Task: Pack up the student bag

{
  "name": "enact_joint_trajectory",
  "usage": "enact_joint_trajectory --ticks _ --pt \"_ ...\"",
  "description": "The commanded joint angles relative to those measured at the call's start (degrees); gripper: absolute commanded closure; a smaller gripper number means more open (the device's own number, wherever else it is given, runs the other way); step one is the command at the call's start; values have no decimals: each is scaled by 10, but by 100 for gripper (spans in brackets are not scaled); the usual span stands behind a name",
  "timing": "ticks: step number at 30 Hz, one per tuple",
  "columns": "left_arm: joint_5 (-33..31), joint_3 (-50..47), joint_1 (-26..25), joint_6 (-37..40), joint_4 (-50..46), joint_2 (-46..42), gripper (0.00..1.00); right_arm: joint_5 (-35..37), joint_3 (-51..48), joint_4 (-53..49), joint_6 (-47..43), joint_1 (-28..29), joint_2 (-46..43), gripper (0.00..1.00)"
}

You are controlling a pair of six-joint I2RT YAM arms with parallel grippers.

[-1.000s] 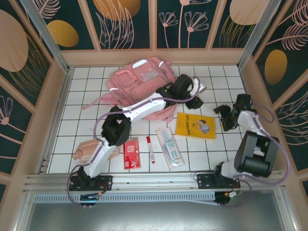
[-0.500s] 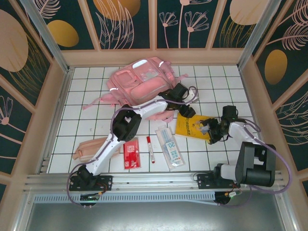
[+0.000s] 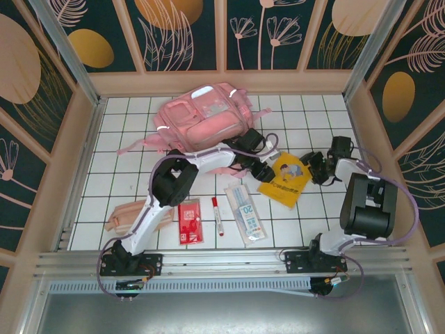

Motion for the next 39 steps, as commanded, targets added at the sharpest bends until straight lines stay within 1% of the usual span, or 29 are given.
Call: enact_joint_trajectory --ticks 1,4,6,7,10,14,17,19,20,22,24,27,28,30,31,32,36,39 --pt "10 -27 -2 -72 -2 -28 50 -11 41 -1 -76 -3 5 41" --pt "11 -16 3 -138 1 -21 50 52 47 -95 -79 -3 -35 39" --pt "31 7 6 -185 -3 -8 50 75 29 -139 -94 -4 -60 39" --pt "41 18 6 -200 -5 -4 50 74 17 -148 -97 -4 -69 39" --pt "60 37 6 -248 -7 3 50 32 -26 -142 -119 -3 -84 42" --pt "49 89 5 -256 -72 32 50 7 -61 -120 -142 -2 -74 49" --pt "26 110 5 -263 -103 52 50 -11 -70 -102 -152 5 -47 57" --pt "-6 133 5 -269 -134 68 50 -13 -65 -98 -157 14 -30 63" --pt "-32 148 6 -276 -149 77 50 -6 -61 -99 -159 18 -21 66" --pt "-87 170 5 -293 -178 88 49 2 -55 -101 -166 25 -8 68" --pt "-93 176 6 -297 -185 93 49 4 -49 -101 -172 25 1 70" --pt "-77 183 6 -298 -185 102 49 6 -37 -106 -190 25 15 75" --pt "-57 191 6 -293 -187 109 49 -3 -35 -105 -200 26 19 78" --pt "25 199 5 -284 -171 116 51 -33 -34 -92 -206 26 26 79" --pt "75 195 6 -287 -148 114 52 -59 -38 -78 -209 28 28 80" --pt "102 191 5 -295 -128 106 53 -78 -42 -67 -209 31 32 81" --pt "169 143 6 -320 -13 51 54 -111 -53 -35 -209 38 41 83" --pt "215 71 8 -399 121 8 56 -128 -62 -16 -215 38 38 84"
